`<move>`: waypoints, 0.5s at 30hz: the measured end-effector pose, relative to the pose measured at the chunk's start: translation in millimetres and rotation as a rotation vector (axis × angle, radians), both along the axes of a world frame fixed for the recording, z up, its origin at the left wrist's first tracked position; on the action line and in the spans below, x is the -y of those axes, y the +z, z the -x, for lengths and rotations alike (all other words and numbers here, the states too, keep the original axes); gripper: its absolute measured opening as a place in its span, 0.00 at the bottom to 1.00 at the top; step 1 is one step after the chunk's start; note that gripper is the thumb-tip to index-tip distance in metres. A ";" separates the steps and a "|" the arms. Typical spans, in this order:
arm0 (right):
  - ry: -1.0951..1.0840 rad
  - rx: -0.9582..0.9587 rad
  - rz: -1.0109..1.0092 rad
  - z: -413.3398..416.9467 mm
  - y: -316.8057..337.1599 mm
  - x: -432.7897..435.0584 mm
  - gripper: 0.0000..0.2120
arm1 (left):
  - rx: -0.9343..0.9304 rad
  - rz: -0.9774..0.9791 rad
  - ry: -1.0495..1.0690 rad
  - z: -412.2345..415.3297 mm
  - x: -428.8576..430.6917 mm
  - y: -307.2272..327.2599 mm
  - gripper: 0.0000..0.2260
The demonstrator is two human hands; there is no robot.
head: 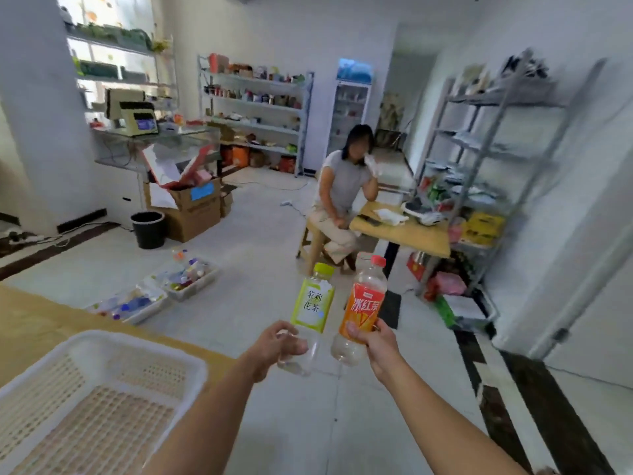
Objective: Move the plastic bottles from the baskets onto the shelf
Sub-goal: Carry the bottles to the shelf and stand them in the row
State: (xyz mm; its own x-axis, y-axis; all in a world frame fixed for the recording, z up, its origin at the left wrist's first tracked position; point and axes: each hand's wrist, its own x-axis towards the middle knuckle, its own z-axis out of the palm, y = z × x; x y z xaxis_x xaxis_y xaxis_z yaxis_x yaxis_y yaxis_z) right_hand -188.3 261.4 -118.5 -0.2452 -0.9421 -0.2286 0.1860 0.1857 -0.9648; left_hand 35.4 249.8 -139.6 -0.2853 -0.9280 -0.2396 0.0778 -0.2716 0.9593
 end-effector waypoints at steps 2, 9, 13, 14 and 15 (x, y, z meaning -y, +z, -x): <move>-0.106 -0.012 0.012 57.1 5.4 -28.9 0.20 | -0.022 0.022 -0.102 59.0 -5.5 11.9 0.19; -0.491 -0.030 0.044 234.0 25.4 -170.6 0.24 | -0.052 0.051 -0.505 274.4 -61.1 32.2 0.22; -0.695 -0.075 0.026 298.8 33.4 -261.3 0.25 | -0.060 0.064 -0.739 378.9 -118.8 39.9 0.26; -0.748 -0.083 0.018 310.5 34.8 -283.2 0.26 | -0.059 0.066 -0.795 401.4 -134.0 42.0 0.26; -0.802 -0.084 0.014 320.8 36.4 -304.5 0.26 | -0.058 0.070 -0.853 423.0 -148.8 43.8 0.26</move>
